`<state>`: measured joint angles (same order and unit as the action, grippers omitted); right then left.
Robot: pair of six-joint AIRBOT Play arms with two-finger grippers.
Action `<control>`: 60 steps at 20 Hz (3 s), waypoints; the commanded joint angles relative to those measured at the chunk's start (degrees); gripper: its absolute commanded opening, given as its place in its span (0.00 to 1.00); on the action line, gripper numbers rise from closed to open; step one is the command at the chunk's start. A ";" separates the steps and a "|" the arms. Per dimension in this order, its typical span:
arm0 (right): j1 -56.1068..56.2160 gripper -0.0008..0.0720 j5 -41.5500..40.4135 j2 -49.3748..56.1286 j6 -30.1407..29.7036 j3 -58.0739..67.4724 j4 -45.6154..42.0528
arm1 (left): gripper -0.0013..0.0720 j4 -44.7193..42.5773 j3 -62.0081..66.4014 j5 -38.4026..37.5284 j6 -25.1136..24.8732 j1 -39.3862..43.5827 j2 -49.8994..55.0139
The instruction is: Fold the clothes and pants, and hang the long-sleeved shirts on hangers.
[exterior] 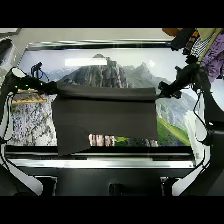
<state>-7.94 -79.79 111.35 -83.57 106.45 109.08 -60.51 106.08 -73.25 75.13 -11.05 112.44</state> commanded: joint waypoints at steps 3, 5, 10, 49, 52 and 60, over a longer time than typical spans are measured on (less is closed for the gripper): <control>0.00 0.06 -4.28 1.99 0.00 -1.92 -0.22 | 0.04 -1.25 -0.02 -2.36 -0.17 0.22 1.22; 0.00 0.06 -4.85 2.36 0.02 -2.08 0.55 | 0.04 -1.27 -0.02 -2.36 -0.17 0.48 1.68; 0.00 0.06 -8.70 2.47 0.02 -2.08 2.89 | 0.04 -1.46 -0.02 -2.10 -0.20 0.28 1.75; -2.97 0.51 -6.12 -30.91 -15.17 -21.94 10.71 | 0.75 10.69 -75.69 9.57 -6.34 -17.59 -41.72; -2.99 0.51 -5.29 -33.07 -15.93 -21.94 9.62 | 0.74 10.69 -75.69 11.80 -6.36 -17.55 -40.81; -24.24 0.69 -6.16 -33.90 -14.60 -26.23 16.44 | 0.04 10.64 -75.69 12.46 -6.84 -17.55 -40.81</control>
<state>-24.12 -85.10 77.62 -98.54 83.07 122.72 -49.98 30.37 -60.90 68.49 -28.60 71.57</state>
